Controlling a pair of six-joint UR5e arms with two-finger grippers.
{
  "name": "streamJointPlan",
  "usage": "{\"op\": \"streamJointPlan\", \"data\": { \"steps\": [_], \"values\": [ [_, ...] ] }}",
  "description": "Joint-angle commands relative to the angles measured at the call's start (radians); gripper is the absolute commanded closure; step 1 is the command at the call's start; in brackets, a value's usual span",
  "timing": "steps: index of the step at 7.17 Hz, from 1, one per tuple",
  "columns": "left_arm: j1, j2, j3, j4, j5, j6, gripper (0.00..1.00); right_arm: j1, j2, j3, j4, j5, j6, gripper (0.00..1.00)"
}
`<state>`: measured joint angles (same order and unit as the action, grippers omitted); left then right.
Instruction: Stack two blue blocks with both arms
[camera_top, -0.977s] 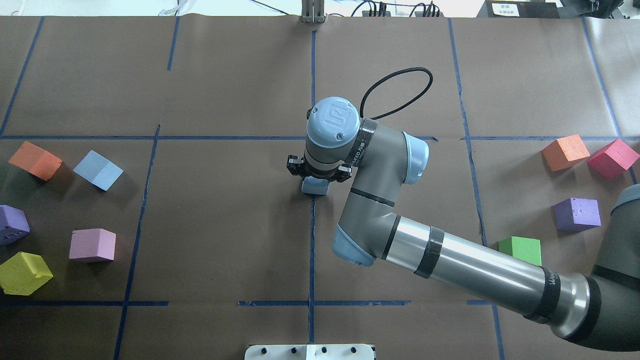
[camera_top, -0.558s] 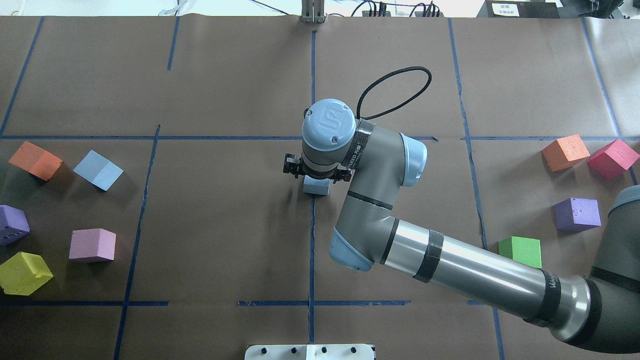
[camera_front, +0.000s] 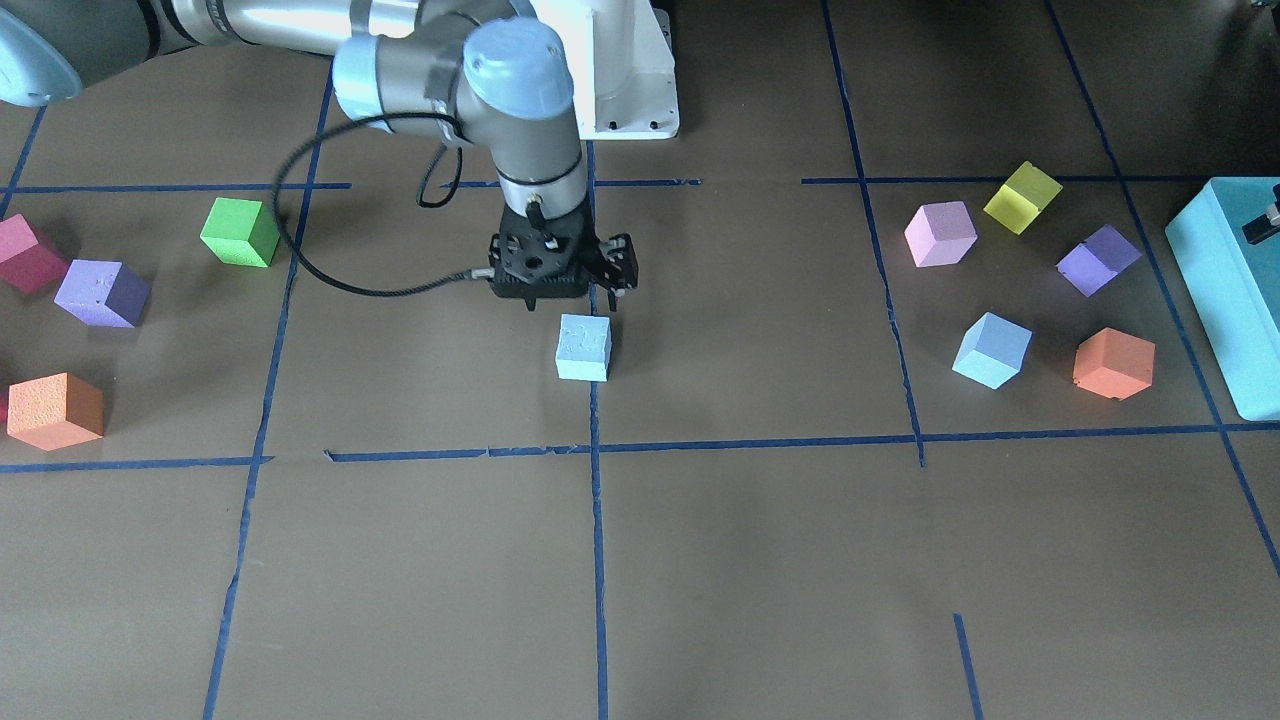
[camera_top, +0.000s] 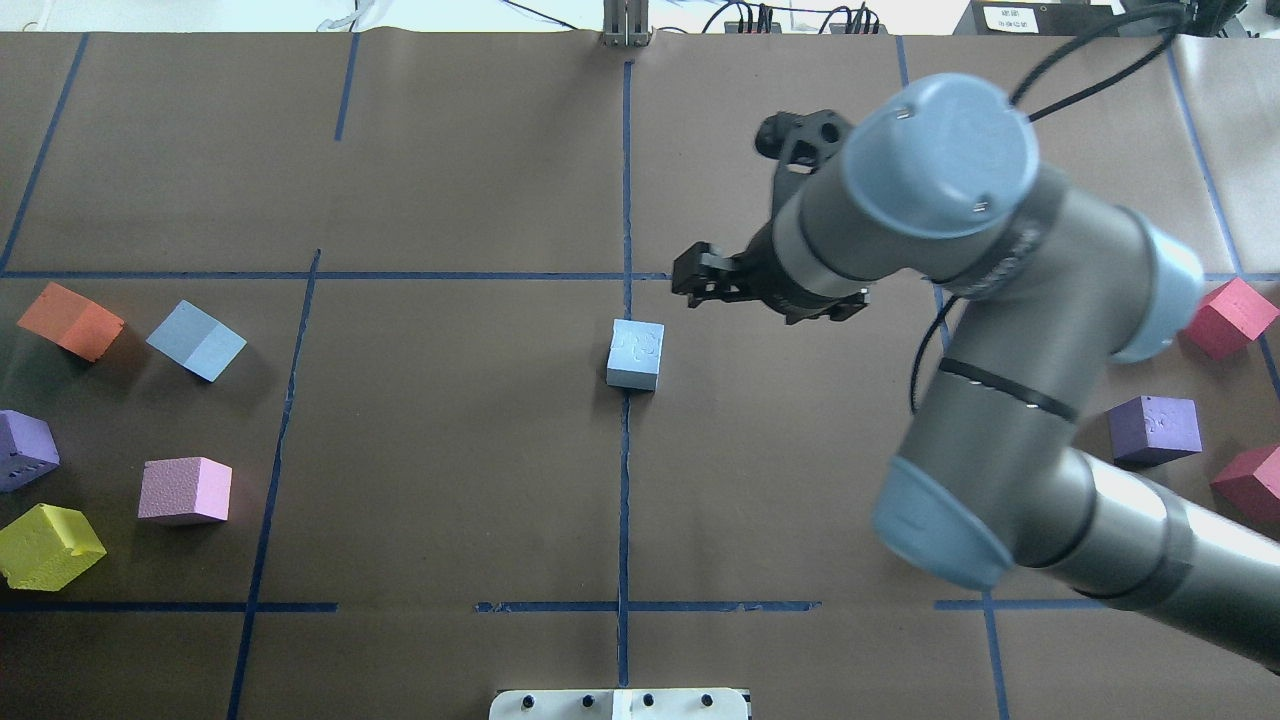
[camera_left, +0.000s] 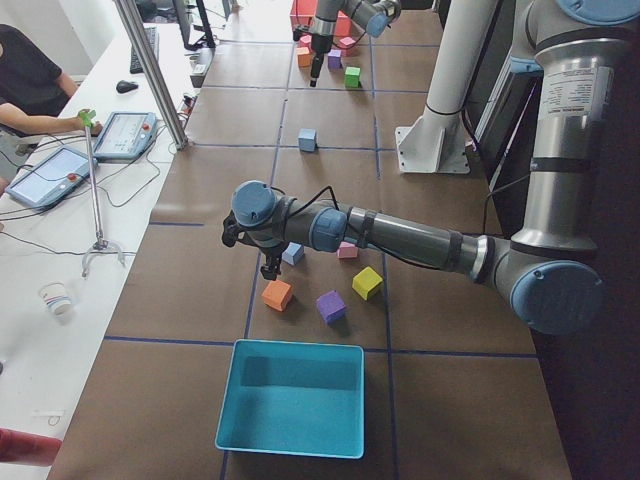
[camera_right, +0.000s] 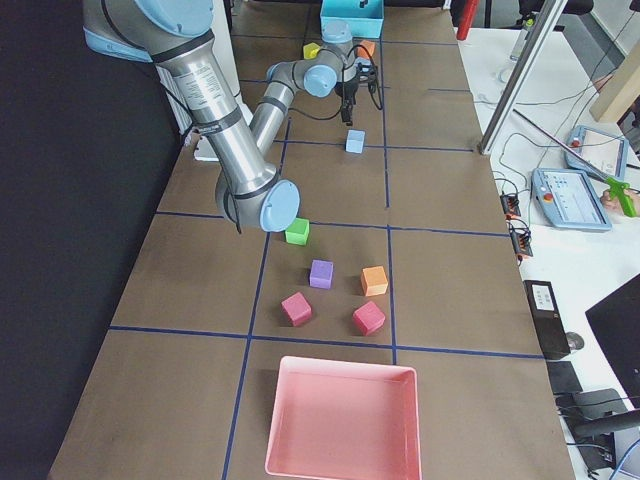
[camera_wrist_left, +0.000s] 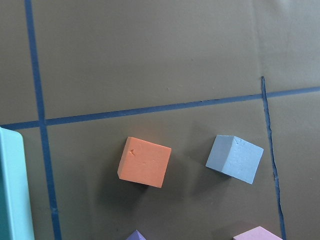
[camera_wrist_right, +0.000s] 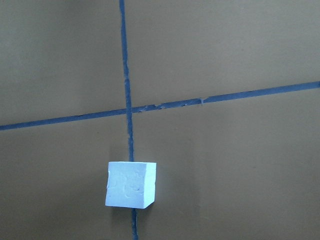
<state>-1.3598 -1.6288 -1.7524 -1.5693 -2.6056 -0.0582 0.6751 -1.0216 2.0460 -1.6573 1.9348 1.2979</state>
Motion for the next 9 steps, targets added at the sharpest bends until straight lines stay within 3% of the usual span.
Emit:
{"op": "streamJointPlan", "data": {
  "steps": [1,3,5,7,9],
  "values": [
    [0.218,-0.126,0.014,0.0,0.117,0.001,0.0,0.112,-0.128,0.074,-0.006,0.107,-0.075,0.0],
    [0.318,-0.137,0.036,-0.067,0.298,0.0,0.0,0.121,-0.172,0.066,-0.006,0.101,-0.135,0.0],
    [0.332,-0.137,0.146,-0.228,0.306,-0.017,0.0,0.115,-0.17,0.044,0.008,0.099,-0.135,0.0],
    [0.338,-0.138,0.149,-0.241,0.311,-0.035,0.0,0.118,-0.195,0.034,0.063,0.099,-0.134,0.0],
    [0.393,-0.138,0.149,-0.245,0.379,-0.087,0.0,0.116,-0.198,0.031,0.065,0.099,-0.134,0.0]
  ]
}}
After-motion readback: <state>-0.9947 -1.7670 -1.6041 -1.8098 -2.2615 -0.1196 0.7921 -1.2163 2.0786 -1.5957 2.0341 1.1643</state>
